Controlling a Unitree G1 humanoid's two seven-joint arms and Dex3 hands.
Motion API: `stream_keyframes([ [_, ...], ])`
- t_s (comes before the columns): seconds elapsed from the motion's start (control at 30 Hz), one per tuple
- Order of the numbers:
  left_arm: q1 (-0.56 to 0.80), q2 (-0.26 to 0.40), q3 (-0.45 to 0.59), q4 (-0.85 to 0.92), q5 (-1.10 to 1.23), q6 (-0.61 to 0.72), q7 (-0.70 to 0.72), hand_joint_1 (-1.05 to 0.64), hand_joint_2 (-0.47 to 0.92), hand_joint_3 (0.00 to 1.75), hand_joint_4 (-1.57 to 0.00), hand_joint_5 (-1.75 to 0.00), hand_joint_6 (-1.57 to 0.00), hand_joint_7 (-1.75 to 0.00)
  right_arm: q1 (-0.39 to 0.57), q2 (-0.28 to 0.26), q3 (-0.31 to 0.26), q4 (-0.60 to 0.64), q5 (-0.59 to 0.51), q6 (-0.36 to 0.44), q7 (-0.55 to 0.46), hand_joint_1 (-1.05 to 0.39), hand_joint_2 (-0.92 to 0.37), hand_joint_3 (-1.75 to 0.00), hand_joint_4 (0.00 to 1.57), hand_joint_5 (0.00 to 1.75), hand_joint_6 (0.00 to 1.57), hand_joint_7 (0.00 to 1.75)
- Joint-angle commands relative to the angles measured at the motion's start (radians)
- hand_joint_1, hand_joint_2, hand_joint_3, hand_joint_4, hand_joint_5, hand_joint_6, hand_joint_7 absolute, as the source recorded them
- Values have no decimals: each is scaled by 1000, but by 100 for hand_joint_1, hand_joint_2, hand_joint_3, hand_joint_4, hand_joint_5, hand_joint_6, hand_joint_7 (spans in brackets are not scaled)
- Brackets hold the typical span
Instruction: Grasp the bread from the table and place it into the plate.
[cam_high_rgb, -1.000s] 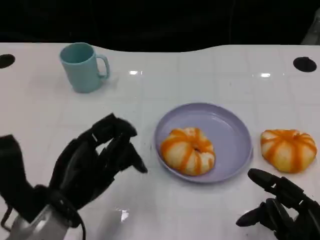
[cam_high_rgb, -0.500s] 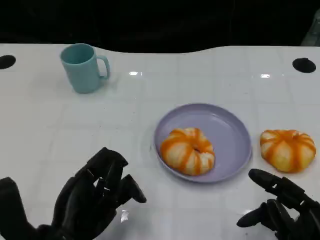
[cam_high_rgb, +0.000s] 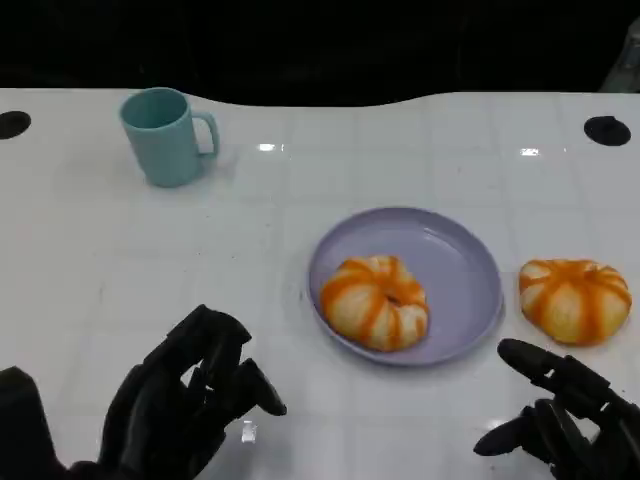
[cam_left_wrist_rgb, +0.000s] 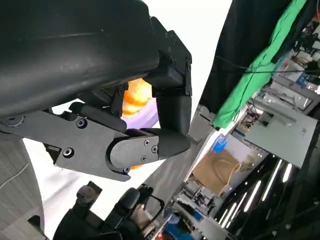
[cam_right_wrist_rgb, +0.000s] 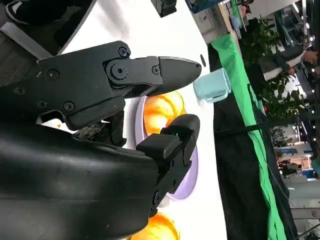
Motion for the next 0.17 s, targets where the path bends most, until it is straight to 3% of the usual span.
stream_keyframes([
  [0.03, -17, -1, 4, 36, 28, -36, 11, -52, 92, 51, -69, -175, -45, -170, -15, -15, -21, 31, 10, -11, 3, -74, -92, -33, 69, 111, 95, 26],
  [0.17, -20, -10, 4, 57, 37, -63, 0, -52, 92, 50, -70, -175, -45, -171, -24, -14, -25, 52, 15, -17, 11, -74, -92, -33, 70, 111, 96, 26],
])
